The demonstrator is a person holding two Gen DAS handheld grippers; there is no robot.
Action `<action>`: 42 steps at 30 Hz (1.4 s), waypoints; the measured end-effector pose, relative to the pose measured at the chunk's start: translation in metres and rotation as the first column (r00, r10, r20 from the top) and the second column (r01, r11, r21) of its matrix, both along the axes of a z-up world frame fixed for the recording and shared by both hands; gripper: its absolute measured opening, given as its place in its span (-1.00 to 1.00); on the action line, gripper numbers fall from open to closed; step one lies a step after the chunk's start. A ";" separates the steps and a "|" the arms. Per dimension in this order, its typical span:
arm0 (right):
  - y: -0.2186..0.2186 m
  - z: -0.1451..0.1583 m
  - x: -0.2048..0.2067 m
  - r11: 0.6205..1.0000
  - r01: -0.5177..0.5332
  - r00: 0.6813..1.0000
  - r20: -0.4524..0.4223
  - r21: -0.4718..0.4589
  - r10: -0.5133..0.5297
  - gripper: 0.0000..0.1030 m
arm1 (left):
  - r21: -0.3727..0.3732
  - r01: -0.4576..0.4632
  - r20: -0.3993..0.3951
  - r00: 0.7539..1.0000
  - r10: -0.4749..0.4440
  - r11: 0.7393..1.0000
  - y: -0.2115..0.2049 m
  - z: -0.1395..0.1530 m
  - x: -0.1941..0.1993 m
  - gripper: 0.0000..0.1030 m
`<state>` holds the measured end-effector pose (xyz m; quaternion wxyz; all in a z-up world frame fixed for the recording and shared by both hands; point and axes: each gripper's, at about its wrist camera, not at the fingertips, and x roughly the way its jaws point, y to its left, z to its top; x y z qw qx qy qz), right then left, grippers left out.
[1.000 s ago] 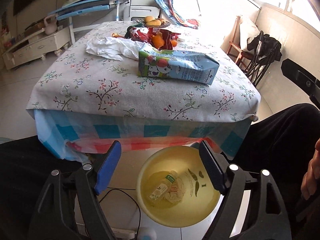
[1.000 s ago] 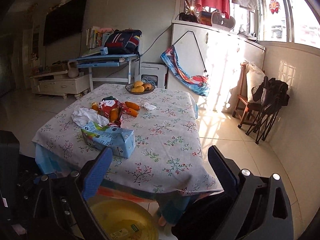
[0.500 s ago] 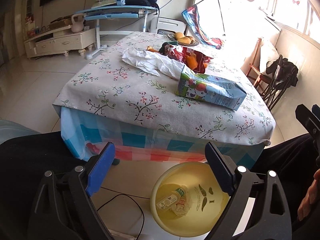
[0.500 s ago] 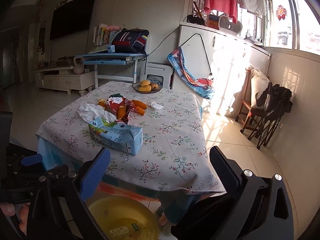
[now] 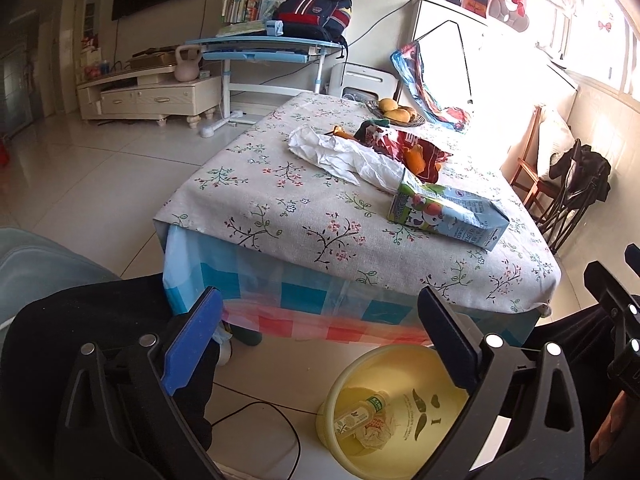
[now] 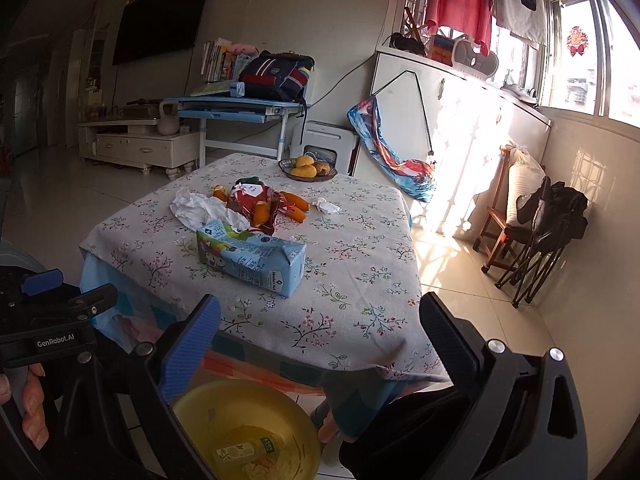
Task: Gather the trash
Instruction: 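Move both tools back toward the items on the table, then grasp the blue-green juice carton with the right tool while the left tool grasps a white tissue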
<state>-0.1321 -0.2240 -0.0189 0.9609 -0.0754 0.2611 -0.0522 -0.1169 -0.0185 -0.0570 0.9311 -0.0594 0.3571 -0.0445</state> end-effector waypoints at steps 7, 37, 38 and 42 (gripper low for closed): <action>0.013 -0.002 0.003 0.997 -0.077 0.997 -0.020 -0.004 0.077 0.85 | -0.032 -0.032 0.013 0.999 0.032 0.999 0.012 0.004 -0.003 0.85; 0.044 -0.048 0.155 0.872 -0.464 0.850 -0.354 -0.156 0.389 0.85 | -0.121 -0.039 -0.050 0.998 0.033 0.992 0.025 0.017 0.112 0.86; 0.044 -0.051 0.161 0.870 -0.469 0.845 -0.365 -0.153 0.391 0.85 | -0.111 -0.029 -0.050 0.998 0.023 0.993 0.022 0.018 0.125 0.86; 0.033 -0.058 0.176 0.876 -0.479 0.814 -0.399 -0.050 0.422 0.73 | -0.052 0.013 -0.065 0.998 -0.016 0.999 0.006 0.017 0.176 0.85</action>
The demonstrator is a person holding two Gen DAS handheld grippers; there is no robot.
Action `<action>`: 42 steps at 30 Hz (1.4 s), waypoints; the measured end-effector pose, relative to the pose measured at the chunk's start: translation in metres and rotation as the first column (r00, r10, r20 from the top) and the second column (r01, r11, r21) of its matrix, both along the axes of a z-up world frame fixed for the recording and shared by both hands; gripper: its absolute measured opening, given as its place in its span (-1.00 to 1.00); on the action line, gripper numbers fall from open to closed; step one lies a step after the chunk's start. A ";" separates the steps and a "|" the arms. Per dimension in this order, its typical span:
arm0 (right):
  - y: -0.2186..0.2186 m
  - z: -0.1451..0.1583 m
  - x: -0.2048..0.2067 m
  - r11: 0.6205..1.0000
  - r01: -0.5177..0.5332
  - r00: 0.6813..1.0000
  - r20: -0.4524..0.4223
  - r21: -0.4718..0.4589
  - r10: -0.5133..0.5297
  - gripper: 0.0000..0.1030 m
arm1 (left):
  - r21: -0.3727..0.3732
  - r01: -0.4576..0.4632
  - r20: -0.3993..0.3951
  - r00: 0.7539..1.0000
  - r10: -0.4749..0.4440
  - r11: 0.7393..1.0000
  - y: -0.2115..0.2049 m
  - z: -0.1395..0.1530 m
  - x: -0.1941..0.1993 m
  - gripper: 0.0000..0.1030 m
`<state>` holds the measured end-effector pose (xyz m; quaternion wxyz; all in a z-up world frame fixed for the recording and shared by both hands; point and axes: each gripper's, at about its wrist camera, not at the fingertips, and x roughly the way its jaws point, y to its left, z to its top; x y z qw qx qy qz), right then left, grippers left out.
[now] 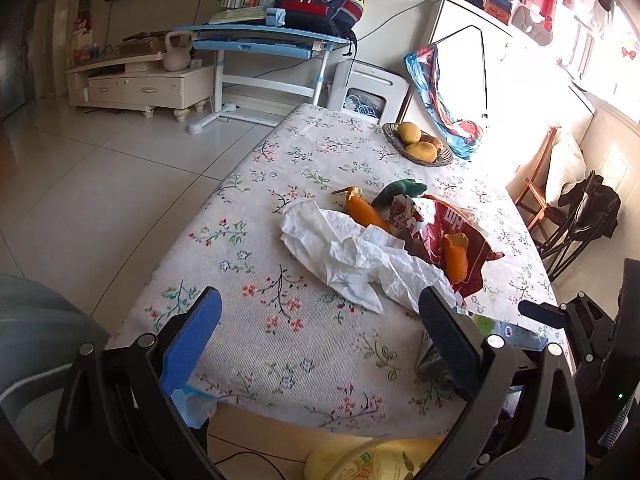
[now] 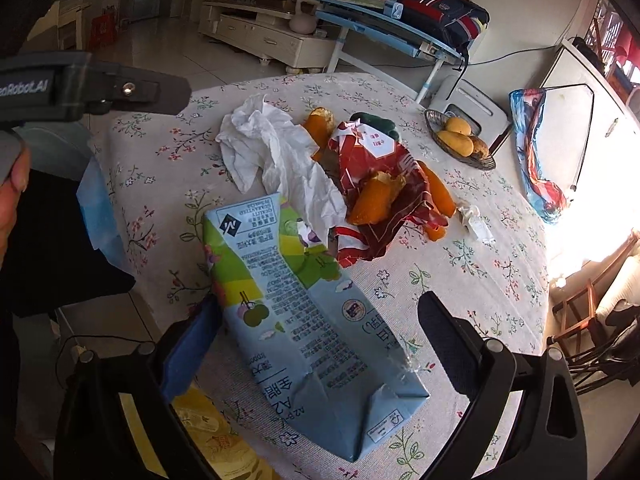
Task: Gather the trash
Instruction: 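Grasp the blue-green juice carton with the right tool while the left tool grasps a white tissue, then carry the juice carton to the yellow bucket and open the right tool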
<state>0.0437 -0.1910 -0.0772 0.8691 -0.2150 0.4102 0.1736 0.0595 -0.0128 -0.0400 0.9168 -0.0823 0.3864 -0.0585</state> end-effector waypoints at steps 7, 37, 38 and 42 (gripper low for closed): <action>-0.021 -0.002 0.004 0.986 0.077 0.992 -0.114 0.146 -0.061 0.22 | 0.124 0.094 -0.066 0.994 -0.086 0.988 -0.035 -0.022 0.056 0.82; -0.048 0.020 -0.024 0.850 0.186 0.967 -0.246 0.493 -0.069 0.20 | -0.108 0.123 0.052 0.992 -0.118 0.986 0.002 -0.003 -0.013 -0.78; -0.046 0.018 -0.031 0.851 0.186 0.965 -0.254 0.491 -0.064 0.20 | -0.114 0.120 0.056 0.992 -0.114 0.986 0.004 -0.002 -0.017 -0.78; -0.033 0.009 -0.062 0.874 0.168 0.961 -0.275 0.456 -0.041 0.20 | -0.130 0.117 0.063 0.992 -0.109 0.985 0.011 0.001 -0.029 -0.78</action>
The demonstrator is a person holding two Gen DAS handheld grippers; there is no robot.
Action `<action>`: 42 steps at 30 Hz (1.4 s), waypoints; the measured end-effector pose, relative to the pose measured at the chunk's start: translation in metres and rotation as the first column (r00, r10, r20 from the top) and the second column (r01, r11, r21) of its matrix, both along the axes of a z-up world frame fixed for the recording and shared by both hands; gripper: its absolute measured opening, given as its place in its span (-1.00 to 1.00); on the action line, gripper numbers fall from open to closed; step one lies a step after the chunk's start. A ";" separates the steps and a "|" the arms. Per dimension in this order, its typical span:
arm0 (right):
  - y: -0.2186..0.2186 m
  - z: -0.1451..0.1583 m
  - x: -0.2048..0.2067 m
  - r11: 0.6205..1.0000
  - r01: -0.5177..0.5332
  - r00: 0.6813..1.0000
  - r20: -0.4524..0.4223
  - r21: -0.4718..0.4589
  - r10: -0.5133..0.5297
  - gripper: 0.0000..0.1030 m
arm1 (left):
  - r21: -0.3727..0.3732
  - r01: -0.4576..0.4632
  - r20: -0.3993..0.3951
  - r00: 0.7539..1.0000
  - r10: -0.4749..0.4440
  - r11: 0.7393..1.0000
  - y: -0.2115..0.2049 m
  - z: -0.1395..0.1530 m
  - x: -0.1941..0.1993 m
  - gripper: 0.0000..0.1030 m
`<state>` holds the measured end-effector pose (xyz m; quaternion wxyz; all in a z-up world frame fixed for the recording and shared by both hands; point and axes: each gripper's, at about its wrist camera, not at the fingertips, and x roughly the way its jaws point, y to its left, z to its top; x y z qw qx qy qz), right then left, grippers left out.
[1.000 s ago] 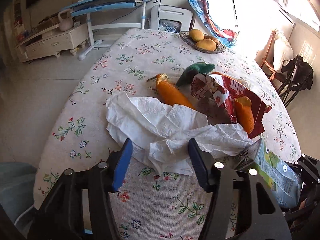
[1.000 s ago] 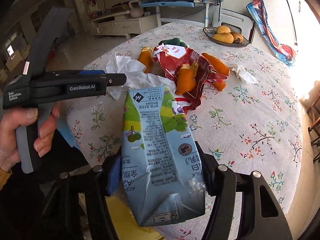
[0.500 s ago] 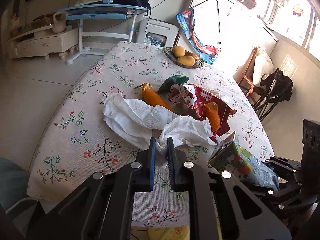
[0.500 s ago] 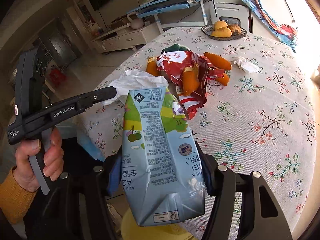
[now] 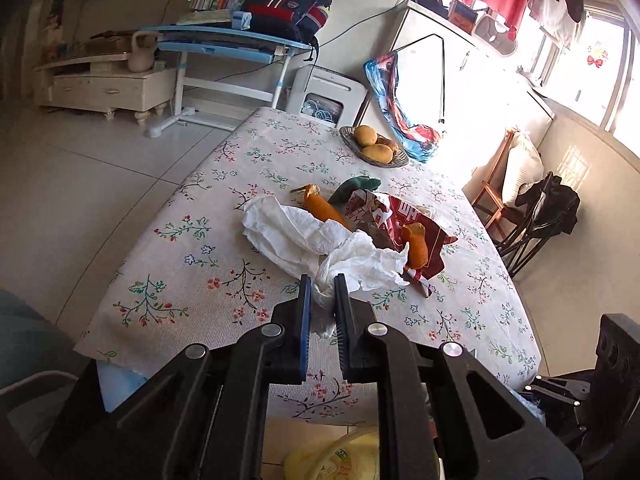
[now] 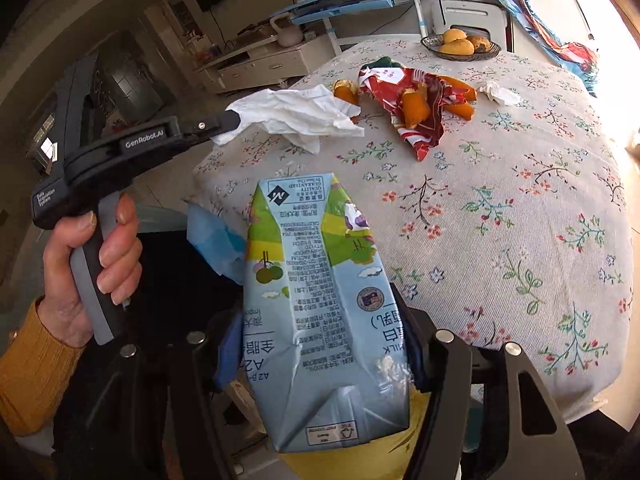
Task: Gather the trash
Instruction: 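Carry the juice carton to the yellow bucket and open the right tool, then carry the white tissue to the yellow bucket and open the left tool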
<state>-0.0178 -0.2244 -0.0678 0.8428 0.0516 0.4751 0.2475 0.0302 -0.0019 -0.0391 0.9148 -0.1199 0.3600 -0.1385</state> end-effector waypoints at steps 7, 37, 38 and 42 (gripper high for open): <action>0.023 -0.022 -0.041 0.990 -0.074 0.996 -0.050 -0.124 0.068 0.20 | -0.030 0.011 0.018 1.000 -0.010 0.999 0.005 0.004 -0.026 -0.78; -0.020 0.008 -0.058 0.971 0.229 0.969 0.112 -0.069 -0.220 0.48 | 0.018 0.101 0.018 0.995 -0.102 0.995 -0.017 -0.003 -0.083 -0.78; -0.023 0.009 -0.058 0.969 0.241 0.966 0.116 -0.060 -0.233 0.48 | 0.021 0.106 0.018 0.994 -0.107 0.994 -0.018 -0.004 -0.084 -0.78; -0.031 0.013 -0.057 0.958 0.283 0.952 0.127 -0.032 -0.277 0.49 | 0.035 0.137 0.013 0.990 -0.137 0.990 -0.025 -0.007 -0.092 -0.78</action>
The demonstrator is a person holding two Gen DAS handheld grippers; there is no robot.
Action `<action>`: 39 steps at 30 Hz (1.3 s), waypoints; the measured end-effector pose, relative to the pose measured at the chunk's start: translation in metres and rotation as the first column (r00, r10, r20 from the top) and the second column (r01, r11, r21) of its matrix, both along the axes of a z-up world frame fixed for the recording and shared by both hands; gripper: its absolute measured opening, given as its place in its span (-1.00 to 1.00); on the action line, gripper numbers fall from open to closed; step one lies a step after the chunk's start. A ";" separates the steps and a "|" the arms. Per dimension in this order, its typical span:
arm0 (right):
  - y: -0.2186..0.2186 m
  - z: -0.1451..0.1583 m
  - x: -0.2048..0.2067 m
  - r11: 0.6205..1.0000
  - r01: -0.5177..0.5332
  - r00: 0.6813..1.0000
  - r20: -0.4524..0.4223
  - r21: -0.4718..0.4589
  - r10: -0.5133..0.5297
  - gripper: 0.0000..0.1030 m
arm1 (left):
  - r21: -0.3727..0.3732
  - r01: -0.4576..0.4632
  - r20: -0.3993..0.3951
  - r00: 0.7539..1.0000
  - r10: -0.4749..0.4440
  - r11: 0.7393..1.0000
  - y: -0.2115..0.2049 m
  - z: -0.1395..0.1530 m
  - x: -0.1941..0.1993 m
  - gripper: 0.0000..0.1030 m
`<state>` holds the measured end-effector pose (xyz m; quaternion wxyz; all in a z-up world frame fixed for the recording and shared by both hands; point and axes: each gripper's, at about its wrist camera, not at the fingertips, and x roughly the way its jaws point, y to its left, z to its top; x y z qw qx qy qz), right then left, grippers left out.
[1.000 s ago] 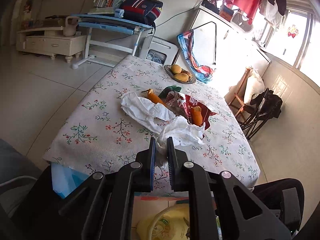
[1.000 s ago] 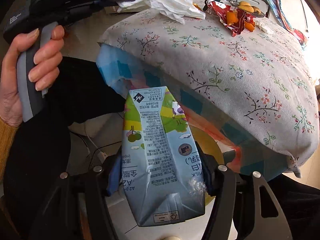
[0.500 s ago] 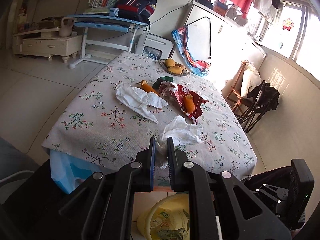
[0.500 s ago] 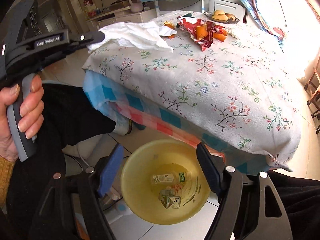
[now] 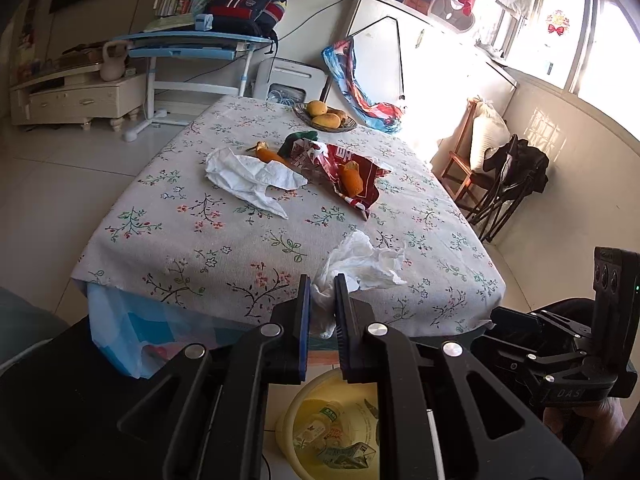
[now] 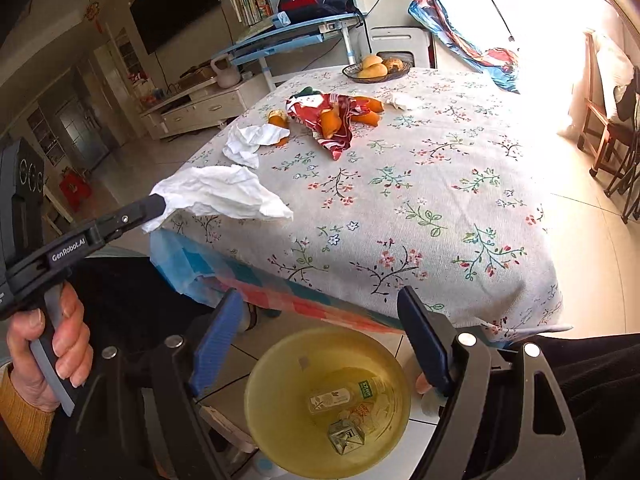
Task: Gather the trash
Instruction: 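Carry the white tissue to the yellow bucket and open the left tool, then grasp an orange mango peel on the table with the right tool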
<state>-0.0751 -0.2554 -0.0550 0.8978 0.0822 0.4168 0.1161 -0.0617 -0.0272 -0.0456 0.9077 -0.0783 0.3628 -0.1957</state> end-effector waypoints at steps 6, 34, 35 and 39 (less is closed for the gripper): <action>-0.010 0.003 0.000 0.998 0.051 0.999 0.016 0.029 -0.052 0.51 | 0.058 0.079 -0.014 0.997 -0.079 0.995 -0.024 -0.008 -0.017 -0.78; -0.026 0.010 -0.009 0.987 0.123 0.991 0.038 0.107 -0.127 0.54 | 0.277 0.421 -0.235 0.901 -0.364 0.864 -0.093 -0.064 -0.080 -0.61; -0.025 0.010 -0.010 0.987 0.122 0.991 0.037 0.106 -0.126 0.54 | 0.280 0.422 -0.239 0.901 -0.363 0.862 -0.094 -0.066 -0.081 -0.33; -0.023 0.009 -0.011 0.987 0.120 0.992 0.035 0.103 -0.124 0.55 | 0.310 0.385 -0.195 0.921 -0.338 0.869 -0.092 -0.060 -0.083 0.32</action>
